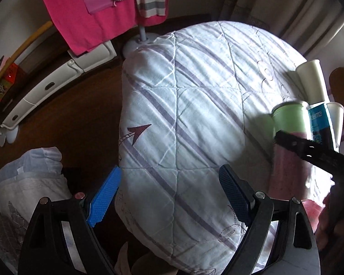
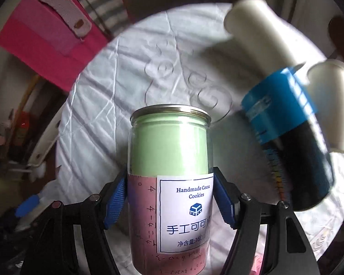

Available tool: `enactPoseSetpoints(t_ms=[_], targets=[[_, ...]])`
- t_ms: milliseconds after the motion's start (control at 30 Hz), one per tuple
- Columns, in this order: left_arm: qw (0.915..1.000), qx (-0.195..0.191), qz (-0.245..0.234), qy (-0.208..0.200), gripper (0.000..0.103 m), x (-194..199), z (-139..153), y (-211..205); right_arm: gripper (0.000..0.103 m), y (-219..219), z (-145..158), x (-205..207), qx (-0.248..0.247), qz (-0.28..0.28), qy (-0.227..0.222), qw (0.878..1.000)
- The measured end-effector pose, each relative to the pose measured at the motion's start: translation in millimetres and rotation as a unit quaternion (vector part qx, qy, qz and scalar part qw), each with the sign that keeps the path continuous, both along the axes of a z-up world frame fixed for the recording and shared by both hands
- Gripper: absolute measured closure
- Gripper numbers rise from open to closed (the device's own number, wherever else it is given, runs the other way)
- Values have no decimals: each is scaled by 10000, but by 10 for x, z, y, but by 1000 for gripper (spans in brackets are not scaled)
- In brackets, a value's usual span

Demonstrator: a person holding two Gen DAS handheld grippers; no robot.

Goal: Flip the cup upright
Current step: 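Rotate the held tin with the right gripper until its open end faces up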

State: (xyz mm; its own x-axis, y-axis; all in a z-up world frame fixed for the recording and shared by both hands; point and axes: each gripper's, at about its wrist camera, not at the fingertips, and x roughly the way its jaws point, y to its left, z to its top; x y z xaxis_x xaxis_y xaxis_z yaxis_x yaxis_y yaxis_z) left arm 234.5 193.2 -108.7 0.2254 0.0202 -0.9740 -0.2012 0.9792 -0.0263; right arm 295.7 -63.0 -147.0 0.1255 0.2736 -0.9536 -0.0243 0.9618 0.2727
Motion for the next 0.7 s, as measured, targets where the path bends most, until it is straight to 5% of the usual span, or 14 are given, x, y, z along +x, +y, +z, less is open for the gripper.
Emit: enactPoseSetpoints(t_ms=[233, 400, 433, 567, 700], targets=[[9999, -137, 77, -15, 14, -5, 54, 64, 29, 300, -202, 550, -372, 943, 1300, 9863], [10000, -95, 8, -9, 14, 6, 44, 67, 23, 326, -379, 805, -33, 969, 1937, 9763], [9999, -104, 18, 1, 14, 9, 41, 70, 33, 326, -336, 826, -25, 1002, 1771, 9791], [9999, -121, -24, 10, 14, 43, 46, 34, 34, 318, -62, 730, -58, 1111, 971, 9890], [9999, -125, -85, 8, 14, 67, 55, -19, 34, 235, 416, 404, 61, 858, -650, 9942]])
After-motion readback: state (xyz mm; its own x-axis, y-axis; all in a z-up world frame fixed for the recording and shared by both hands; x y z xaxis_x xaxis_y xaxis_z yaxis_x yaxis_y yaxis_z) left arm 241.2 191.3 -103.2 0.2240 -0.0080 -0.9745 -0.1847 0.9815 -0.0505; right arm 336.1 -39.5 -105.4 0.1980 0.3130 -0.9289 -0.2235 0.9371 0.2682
